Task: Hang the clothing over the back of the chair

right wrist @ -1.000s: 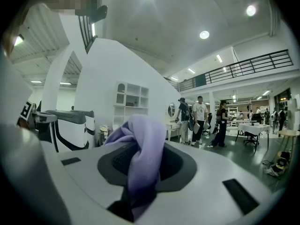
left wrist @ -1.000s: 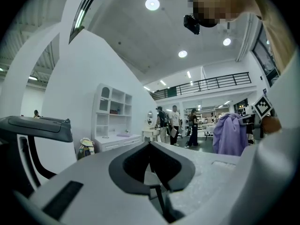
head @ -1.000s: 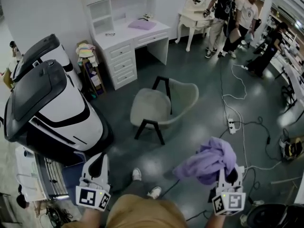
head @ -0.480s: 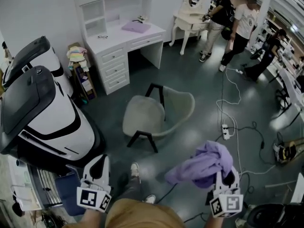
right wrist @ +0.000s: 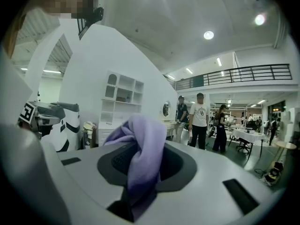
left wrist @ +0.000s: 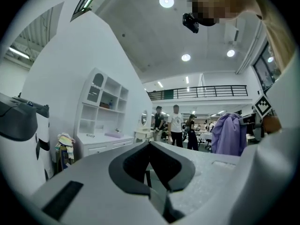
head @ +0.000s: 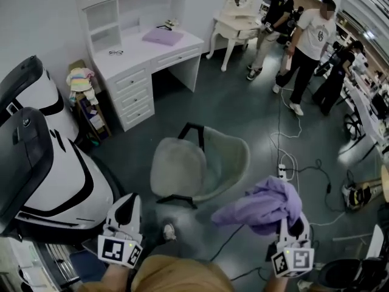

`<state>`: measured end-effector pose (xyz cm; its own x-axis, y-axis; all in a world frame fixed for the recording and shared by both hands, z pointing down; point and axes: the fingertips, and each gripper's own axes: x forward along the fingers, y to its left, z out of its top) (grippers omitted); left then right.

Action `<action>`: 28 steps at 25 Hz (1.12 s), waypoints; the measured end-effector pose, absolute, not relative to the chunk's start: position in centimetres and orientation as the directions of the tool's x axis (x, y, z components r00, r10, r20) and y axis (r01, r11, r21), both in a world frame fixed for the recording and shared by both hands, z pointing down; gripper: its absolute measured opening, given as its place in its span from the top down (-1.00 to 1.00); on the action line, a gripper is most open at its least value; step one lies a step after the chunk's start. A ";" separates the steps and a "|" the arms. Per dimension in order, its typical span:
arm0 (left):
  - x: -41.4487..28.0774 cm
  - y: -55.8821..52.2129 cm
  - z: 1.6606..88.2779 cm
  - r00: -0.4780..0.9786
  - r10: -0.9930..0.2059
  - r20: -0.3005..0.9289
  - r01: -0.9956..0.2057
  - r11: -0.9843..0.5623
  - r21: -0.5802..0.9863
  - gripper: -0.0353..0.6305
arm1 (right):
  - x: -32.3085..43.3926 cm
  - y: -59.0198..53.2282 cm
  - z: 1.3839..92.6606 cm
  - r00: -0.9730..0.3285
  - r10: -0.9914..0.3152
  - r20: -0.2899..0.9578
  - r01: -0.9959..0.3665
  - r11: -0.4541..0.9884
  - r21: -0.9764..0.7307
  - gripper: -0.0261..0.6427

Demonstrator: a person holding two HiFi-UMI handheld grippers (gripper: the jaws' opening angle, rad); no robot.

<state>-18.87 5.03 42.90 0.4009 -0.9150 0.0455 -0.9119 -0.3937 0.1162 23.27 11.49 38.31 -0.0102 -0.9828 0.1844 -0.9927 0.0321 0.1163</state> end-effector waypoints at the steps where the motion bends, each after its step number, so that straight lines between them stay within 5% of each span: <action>1: -19.1 3.6 42.8 0.410 -0.911 0.045 -0.908 -0.403 0.118 0.88 | 23.0 10.5 38.2 -0.002 -0.982 0.187 -0.993 0.024 0.119 0.61; 14: -16.8 -6.8 43.7 0.492 -0.869 0.057 -0.864 -0.479 0.154 0.88 | 24.3 4.0 37.6 0.089 -0.975 0.202 -0.989 -0.062 0.132 0.61; 28: -9.2 -13.7 40.8 0.463 -0.885 0.049 -0.885 -0.457 0.091 0.88 | 31.0 -5.7 39.1 0.001 -0.980 0.201 -0.996 0.016 0.084 0.61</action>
